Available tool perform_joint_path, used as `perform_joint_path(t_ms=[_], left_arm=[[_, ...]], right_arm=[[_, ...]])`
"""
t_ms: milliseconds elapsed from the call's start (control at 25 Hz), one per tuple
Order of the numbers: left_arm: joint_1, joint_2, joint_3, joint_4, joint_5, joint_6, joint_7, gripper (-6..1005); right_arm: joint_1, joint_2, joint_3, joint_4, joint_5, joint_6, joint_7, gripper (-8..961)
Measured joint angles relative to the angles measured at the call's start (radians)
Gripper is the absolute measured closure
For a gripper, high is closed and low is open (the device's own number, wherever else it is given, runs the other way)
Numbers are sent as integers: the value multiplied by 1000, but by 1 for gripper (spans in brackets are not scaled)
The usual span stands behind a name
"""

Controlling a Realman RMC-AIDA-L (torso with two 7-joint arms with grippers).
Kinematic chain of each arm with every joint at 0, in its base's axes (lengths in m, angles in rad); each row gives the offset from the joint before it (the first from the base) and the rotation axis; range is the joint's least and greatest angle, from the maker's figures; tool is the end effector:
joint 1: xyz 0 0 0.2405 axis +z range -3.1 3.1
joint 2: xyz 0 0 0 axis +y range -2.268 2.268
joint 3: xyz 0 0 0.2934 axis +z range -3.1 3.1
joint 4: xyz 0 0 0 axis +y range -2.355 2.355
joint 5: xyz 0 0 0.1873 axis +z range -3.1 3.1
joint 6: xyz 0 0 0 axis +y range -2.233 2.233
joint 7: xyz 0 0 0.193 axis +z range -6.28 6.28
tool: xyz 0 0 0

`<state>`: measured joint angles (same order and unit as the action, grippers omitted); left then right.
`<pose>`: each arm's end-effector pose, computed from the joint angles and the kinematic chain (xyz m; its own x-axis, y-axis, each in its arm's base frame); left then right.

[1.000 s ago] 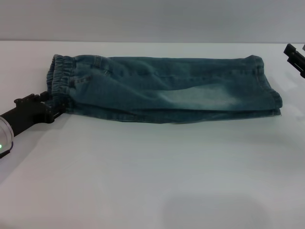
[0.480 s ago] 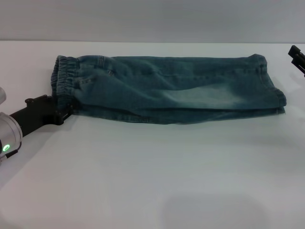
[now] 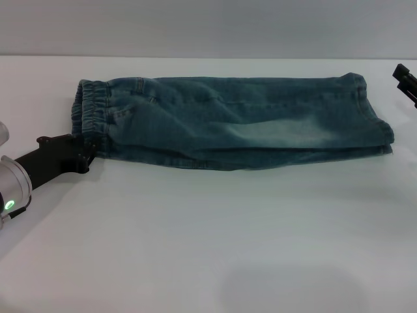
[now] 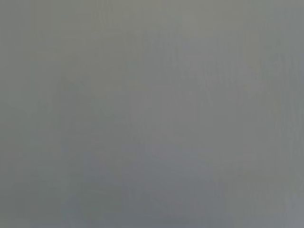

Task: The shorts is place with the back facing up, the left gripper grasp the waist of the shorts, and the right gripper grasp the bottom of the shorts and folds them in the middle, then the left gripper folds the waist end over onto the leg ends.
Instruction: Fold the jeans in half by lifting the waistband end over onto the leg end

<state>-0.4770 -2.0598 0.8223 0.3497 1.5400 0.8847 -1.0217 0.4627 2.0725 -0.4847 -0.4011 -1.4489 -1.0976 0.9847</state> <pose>-0.3589 0.3909 -0.0634 0.7527 0.3985 0.5241 0.6577 -0.4917 -0.5707 0.3430 0.4057 0.0101 0.6038 -0.1571 -0.7815 -0.7761 -0.3398 -0.5313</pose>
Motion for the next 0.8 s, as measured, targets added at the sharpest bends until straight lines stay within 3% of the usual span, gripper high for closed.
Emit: perform_joint_path(t_ms=[40,320,560,800], left_arm=[[2,0,0,0,0,6,0,729],[7,0,0,0,-1,31,0,852],[14,0,-7,7,-3,70,0,883],[30,4,-34,57,-17,204,-15,914]], right_arm=[[0,0,0,0,0,-1,0,356],[-4,1,0,2,0,-6,0,356],[-4,2,-9,5,-1,-1,0,356],[8,1,-12,34,-7,3,3,355]])
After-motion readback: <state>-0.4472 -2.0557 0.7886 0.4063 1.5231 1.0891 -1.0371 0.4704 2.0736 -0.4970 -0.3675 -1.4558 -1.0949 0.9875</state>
